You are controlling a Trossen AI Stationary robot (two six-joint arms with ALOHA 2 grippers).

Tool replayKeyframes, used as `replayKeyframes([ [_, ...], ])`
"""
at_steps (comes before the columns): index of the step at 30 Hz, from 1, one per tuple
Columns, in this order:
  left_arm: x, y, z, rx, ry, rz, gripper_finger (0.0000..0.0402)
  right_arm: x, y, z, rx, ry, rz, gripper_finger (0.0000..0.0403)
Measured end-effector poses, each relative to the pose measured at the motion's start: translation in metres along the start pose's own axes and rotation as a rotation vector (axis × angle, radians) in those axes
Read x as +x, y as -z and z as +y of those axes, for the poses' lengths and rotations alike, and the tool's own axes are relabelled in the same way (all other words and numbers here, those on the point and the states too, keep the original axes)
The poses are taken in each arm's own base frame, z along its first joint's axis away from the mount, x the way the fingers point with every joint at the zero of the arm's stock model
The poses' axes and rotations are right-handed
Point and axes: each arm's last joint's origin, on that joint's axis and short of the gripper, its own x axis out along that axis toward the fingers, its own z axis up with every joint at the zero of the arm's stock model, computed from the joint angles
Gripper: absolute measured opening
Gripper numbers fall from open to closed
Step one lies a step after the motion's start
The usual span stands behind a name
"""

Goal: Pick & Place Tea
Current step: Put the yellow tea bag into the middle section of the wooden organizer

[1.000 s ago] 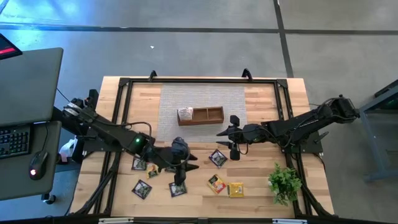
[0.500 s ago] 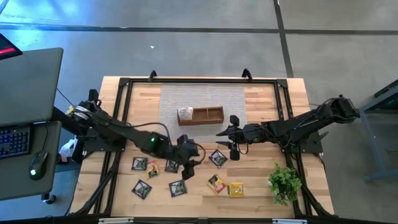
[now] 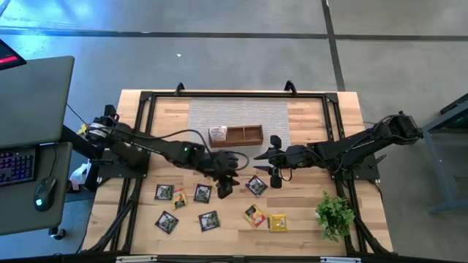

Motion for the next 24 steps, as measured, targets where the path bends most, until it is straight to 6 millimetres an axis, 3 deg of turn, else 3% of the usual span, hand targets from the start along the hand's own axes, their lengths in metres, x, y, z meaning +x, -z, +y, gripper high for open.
replayKeyframes([
  [8,0.0,-0.011,0.022,-0.05,0.012,0.015,0.0166,0.0,0.0,0.0,-0.001,-0.012,0.005,0.0138],
  [14,-0.002,-0.017,0.039,-0.08,0.026,0.05,0.0166,0.0,0.001,0.003,-0.001,-0.112,0.017,0.0138],
  [20,0.002,-0.007,0.034,-0.062,0.025,0.12,0.0166,0.003,0.009,0.012,0.026,-0.347,0.095,0.0138],
  [24,0.008,0.005,0.035,-0.074,-0.056,0.19,0.0166,0.021,0.025,0.02,0.044,-0.366,0.164,0.0138],
])
